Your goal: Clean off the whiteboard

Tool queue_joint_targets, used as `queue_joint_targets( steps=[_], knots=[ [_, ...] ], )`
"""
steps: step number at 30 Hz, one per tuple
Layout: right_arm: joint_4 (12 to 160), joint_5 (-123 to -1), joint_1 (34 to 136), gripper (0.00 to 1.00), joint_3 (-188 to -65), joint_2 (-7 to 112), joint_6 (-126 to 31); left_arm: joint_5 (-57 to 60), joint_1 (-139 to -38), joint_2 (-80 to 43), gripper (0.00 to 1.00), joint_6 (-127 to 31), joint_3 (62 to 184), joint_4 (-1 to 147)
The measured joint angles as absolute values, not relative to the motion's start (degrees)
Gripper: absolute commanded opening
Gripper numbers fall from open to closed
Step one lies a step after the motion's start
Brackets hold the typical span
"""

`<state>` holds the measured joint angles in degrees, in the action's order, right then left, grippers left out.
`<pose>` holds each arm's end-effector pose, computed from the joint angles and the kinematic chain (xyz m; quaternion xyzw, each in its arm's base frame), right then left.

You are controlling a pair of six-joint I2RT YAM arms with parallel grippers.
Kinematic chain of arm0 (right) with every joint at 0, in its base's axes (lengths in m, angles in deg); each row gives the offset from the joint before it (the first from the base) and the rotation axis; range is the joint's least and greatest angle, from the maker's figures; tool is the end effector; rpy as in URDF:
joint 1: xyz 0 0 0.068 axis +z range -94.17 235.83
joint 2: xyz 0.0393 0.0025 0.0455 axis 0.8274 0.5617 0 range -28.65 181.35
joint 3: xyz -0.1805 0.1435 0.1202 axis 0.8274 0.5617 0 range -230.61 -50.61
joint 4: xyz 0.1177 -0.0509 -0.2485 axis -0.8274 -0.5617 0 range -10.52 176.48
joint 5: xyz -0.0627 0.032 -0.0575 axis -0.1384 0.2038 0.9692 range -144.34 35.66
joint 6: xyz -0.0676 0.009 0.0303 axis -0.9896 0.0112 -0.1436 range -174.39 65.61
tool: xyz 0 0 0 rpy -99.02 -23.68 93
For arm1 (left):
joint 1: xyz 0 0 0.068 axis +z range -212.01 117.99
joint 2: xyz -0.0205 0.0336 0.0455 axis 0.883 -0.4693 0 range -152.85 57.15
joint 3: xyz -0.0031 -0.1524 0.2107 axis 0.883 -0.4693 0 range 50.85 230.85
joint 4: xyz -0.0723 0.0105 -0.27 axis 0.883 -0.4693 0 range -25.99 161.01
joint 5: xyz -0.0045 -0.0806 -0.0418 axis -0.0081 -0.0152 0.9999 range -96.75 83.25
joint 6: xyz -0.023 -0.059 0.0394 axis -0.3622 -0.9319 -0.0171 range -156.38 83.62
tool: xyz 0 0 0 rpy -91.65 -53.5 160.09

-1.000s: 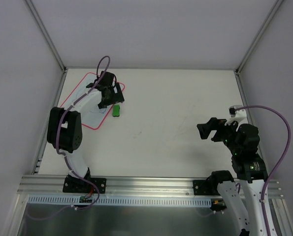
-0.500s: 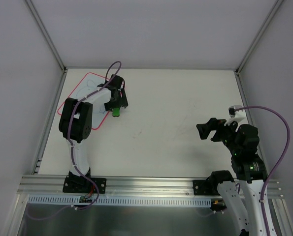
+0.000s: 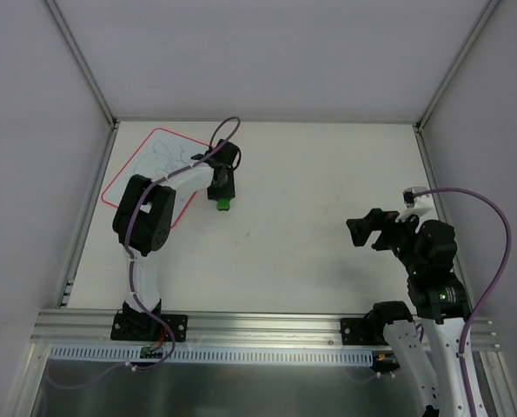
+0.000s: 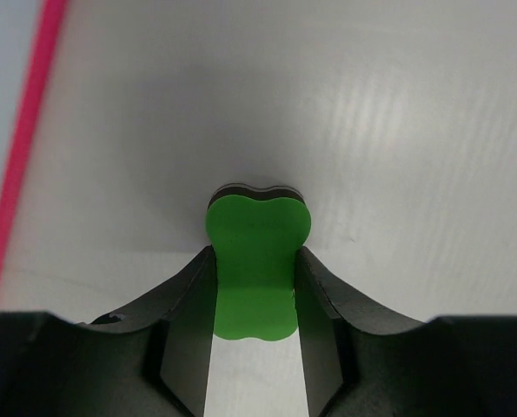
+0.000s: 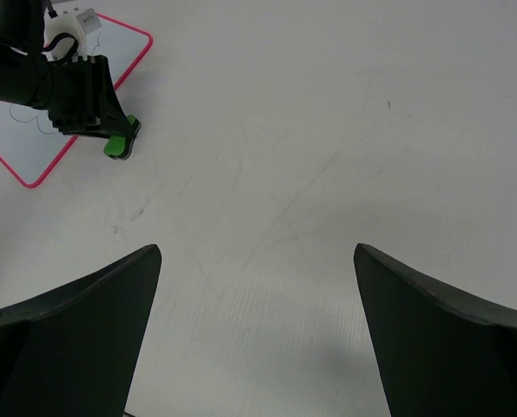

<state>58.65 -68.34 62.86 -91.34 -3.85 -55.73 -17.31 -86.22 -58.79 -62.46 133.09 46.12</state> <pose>0.1588 0.0350 0.3211 -0.1329 0.7632 0.1256 0.6198 0.4185 -0.1756 0.1265 -0.0406 0.9580 -0.0343 0.2816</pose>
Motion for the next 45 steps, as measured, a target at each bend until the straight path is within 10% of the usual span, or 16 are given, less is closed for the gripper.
queue_joint_targets(
  steps=[17, 23, 26, 45],
  knots=[
    [58.80, -67.83, 62.90, 0.99, -91.03, -5.53, -55.73, -16.31, -120.64, -57.48, 0.36, -64.38, 131.14, 46.32],
    [58.80, -67.20, 62.90, 0.99, -91.03, -5.58, -55.73, -16.57, -121.19, -57.44, 0.87, -65.50, 131.14, 46.26],
    [58.80, -67.11, 62.90, 0.99, -91.01, -5.62, -55.76, -18.03, -121.01, -56.34, 0.95, -65.61, 131.14, 45.84],
    [58.80, -67.46, 62.90, 0.99, -91.01, -5.84, -55.89, -21.07, -87.60, -48.69, 0.76, -59.88, 132.33, 46.32]
  ],
)
